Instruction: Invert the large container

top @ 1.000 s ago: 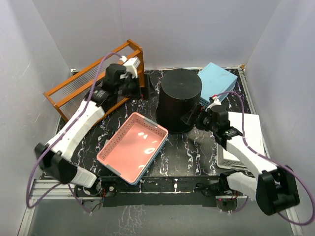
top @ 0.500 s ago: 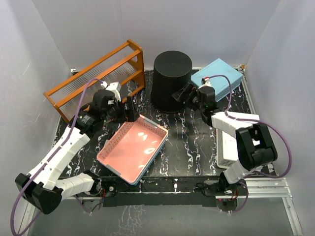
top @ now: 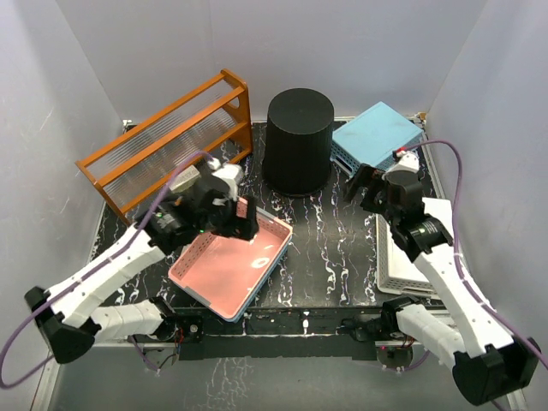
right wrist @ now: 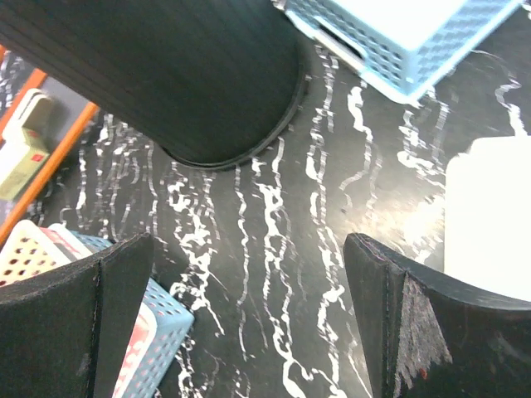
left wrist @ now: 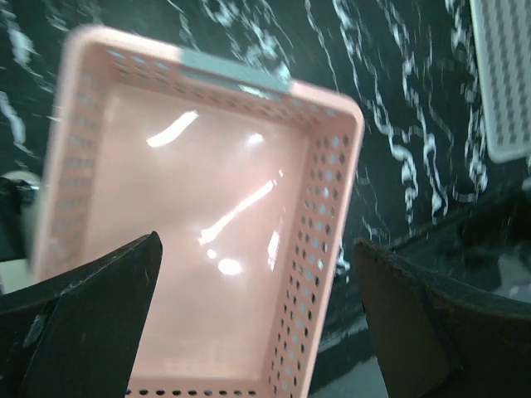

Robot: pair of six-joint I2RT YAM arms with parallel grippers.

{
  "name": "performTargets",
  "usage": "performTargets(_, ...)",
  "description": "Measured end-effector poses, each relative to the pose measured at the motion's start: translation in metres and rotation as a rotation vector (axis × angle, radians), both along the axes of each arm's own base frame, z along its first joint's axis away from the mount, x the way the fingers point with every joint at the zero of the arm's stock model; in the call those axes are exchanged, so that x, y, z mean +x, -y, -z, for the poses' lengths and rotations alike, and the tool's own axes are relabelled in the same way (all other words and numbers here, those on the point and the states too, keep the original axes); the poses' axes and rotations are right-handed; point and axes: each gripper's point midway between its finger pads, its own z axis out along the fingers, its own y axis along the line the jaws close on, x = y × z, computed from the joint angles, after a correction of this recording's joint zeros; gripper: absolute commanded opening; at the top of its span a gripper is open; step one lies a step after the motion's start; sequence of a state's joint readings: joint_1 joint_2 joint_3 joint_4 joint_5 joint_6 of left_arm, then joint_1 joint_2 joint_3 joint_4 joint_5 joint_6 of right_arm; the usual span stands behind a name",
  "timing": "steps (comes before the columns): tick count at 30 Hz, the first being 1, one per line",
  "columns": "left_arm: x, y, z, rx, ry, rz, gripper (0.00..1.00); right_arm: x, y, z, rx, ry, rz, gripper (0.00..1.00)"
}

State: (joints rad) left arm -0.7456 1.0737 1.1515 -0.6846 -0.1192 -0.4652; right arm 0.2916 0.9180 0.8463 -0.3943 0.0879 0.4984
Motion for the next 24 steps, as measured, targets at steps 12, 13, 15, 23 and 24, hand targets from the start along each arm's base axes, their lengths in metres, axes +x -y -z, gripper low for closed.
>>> performTargets(12,-0.09,0.075,0.093,0.24,-0.174,0.277,0.89,-0.032,0.031,0.035,-0.093,-0.177,0.12,0.98)
performTargets(13,-0.092,0.073,0.1,0.237,-0.183,0.272,0.84,-0.033,0.032,0.037,-0.096,-0.188,0.12,0.98)
performTargets(15,-0.097,0.064,0.117,0.242,-0.207,0.255,0.74,-0.034,0.032,0.035,-0.093,-0.181,0.12,0.98)
performTargets(23,-0.096,0.054,0.118,0.23,-0.195,0.198,0.23,-0.038,0.027,0.016,-0.035,-0.115,0.107,0.98)
performTargets(24,-0.096,0.054,0.118,0.225,-0.196,0.194,0.13,-0.038,0.026,0.017,-0.031,-0.119,0.105,0.98)
